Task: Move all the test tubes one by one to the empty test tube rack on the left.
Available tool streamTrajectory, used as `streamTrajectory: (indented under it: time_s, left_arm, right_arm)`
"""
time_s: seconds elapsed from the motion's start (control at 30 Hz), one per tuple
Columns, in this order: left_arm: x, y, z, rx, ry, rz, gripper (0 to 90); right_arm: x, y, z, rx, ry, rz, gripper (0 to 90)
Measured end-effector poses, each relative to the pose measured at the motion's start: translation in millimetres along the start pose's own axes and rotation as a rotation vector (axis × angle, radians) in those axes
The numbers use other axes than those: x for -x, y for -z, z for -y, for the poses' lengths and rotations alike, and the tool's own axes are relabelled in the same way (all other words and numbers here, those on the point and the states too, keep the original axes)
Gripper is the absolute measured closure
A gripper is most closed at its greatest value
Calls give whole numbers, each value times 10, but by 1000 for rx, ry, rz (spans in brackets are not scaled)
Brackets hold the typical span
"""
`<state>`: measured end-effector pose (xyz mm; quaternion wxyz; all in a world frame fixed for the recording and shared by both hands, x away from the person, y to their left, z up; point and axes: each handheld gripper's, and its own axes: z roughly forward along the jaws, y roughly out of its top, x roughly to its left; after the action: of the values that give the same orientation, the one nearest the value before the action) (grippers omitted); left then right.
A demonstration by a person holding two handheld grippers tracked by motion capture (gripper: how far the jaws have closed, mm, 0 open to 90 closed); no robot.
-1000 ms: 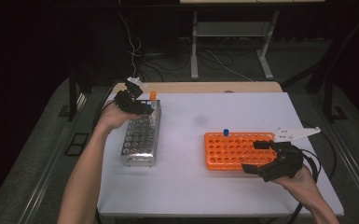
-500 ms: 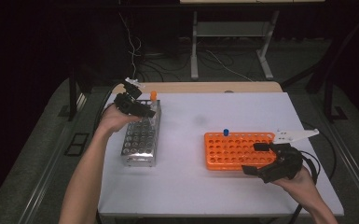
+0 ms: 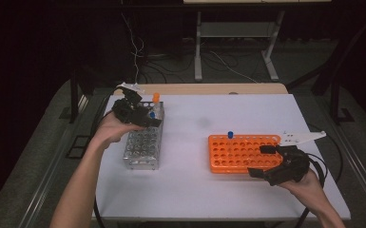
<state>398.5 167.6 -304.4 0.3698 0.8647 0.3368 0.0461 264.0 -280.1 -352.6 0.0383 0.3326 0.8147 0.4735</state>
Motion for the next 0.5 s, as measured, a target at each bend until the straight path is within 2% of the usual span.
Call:
streamTrajectory:
  time_s: [0.13,0.23,0.5]
  left_arm:
    - [103,38,56,24,-2,-9,105]
    - [176,52,99,35,4,-25,0]
    - [365,83,248,91,-12,-21,0]
  right_arm:
    - [7,-9,-7,-4,-1,0,4]
    - [16,-19,-11,-9,-1,1,4]
    - [59,-36,-58,-30,-1,5,4]
